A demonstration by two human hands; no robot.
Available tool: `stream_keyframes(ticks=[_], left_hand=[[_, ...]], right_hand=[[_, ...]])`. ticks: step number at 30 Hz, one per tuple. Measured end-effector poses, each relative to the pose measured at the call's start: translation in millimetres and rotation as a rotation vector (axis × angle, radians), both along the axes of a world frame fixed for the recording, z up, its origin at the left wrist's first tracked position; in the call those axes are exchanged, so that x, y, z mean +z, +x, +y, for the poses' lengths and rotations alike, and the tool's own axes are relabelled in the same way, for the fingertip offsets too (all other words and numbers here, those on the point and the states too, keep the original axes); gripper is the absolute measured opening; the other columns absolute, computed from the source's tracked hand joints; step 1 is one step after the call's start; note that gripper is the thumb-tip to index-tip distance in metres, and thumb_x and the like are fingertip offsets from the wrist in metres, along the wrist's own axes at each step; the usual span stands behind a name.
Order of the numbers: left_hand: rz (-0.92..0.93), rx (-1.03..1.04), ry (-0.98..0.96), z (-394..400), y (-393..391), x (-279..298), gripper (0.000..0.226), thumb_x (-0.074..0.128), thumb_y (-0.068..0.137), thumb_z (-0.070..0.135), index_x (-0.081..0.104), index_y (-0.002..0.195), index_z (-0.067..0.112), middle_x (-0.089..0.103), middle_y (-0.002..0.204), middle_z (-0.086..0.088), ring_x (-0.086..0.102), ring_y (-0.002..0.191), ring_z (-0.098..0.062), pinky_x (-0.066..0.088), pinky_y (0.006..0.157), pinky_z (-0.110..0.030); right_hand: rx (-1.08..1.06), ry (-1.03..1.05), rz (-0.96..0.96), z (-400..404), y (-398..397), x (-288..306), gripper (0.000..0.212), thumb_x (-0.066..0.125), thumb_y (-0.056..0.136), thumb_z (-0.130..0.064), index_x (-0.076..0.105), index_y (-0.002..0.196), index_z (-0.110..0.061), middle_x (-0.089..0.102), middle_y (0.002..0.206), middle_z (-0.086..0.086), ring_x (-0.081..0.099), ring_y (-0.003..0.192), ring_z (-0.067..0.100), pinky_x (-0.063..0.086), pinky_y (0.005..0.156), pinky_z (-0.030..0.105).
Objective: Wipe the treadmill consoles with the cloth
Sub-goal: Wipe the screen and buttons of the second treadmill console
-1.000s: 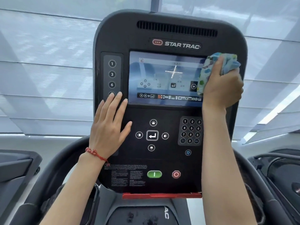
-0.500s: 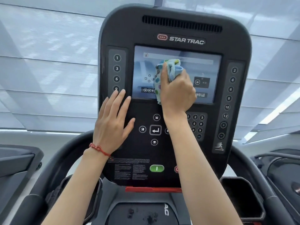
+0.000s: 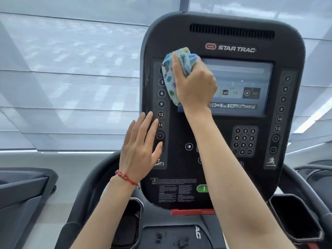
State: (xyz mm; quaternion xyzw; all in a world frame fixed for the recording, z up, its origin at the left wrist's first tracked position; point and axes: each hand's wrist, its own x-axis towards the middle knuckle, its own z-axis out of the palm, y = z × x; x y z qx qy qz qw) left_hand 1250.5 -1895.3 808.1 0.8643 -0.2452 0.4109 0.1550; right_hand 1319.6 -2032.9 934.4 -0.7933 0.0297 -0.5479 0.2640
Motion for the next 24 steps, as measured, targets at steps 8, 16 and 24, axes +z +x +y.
stream_keyframes(ticks=[8, 16, 24], left_hand=[[0.001, -0.011, 0.034, 5.5, -6.6, -13.5, 0.050, 0.054, 0.089, 0.021, 0.047, 0.132, -0.002, 0.042, 0.141, -0.020, 0.034, 0.134, -0.031, 0.033, 0.107, -0.048], [0.020, -0.023, 0.017, 12.5, -15.9, -27.7, 0.052, 0.057, 0.087, 0.021, 0.046, 0.132, -0.002, 0.040, 0.142, -0.020, 0.035, 0.134, -0.031, 0.034, 0.106, -0.048], [0.070, -0.033, 0.036, 19.5, -30.8, -40.9, 0.049, 0.051, 0.091, 0.023, 0.046, 0.132, -0.003, 0.041, 0.141, -0.022, 0.035, 0.133, -0.032, 0.034, 0.107, -0.047]], right_hand=[[-0.037, -0.275, 0.028, 10.2, 37.2, 47.9, 0.052, 0.047, 0.082, -0.061, 0.063, 0.079, -0.012, 0.066, 0.071, 0.000, 0.055, 0.057, 0.012, 0.035, 0.053, 0.022], [-0.038, -0.388, -0.131, 17.9, 2.9, -17.7, 0.045, 0.056, 0.077, -0.054, 0.056, 0.058, -0.013, 0.057, 0.050, 0.000, 0.050, 0.038, 0.012, 0.026, 0.038, 0.016], [-0.057, -0.296, -0.016, 25.7, -45.2, -80.4, 0.048, 0.053, 0.081, -0.054, 0.056, 0.061, -0.011, 0.055, 0.053, 0.002, 0.050, 0.042, 0.014, 0.034, 0.037, 0.021]])
